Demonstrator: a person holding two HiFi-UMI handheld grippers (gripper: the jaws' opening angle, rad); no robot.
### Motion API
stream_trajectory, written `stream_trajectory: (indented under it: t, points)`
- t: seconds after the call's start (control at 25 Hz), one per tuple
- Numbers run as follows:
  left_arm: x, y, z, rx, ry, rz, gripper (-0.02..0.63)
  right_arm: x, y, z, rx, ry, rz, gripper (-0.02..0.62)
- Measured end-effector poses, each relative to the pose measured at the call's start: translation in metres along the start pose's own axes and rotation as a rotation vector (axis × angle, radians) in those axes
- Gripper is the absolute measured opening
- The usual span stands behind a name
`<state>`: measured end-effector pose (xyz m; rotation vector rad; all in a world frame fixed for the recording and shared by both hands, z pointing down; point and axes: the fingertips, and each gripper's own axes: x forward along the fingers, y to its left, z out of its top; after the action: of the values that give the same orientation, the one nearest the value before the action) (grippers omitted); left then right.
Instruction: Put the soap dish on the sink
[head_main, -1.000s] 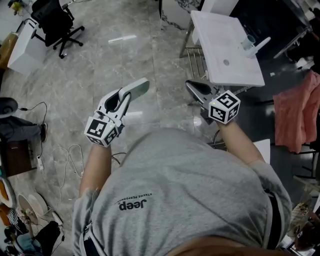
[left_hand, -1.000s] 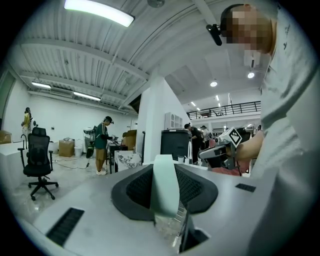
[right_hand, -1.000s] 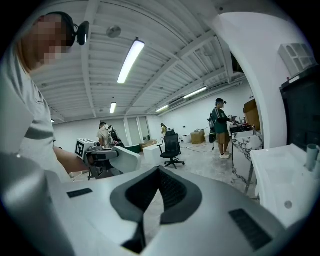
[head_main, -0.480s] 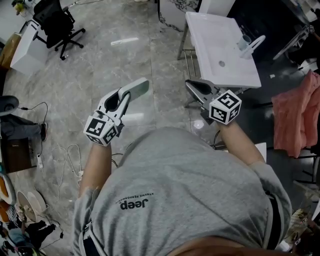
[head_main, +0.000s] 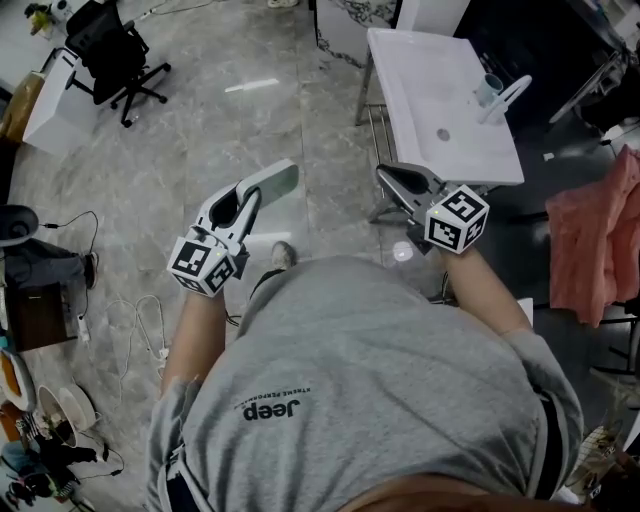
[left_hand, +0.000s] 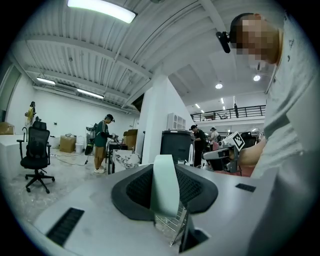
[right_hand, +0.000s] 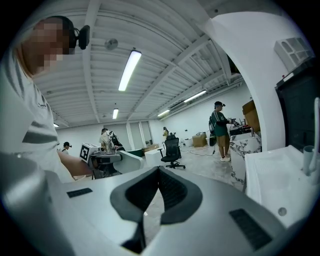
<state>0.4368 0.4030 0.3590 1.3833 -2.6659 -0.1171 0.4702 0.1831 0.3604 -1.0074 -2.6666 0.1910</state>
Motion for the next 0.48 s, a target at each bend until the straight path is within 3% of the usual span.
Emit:
stream_trajectory:
  t: [0.24,0.48]
  points:
    - [0.026,0.072,-0.004,-0.028,-0.02,-0.035,0.106,0.064,-0.029,0.01,-0.007,0.014,-0.025,0.052]
    - [0.073,0.193,0.008,-0.054,-0.043,-0.087,0.106,0.169,-0.074,0.046,-0.015,0.002,-0.065,0.052]
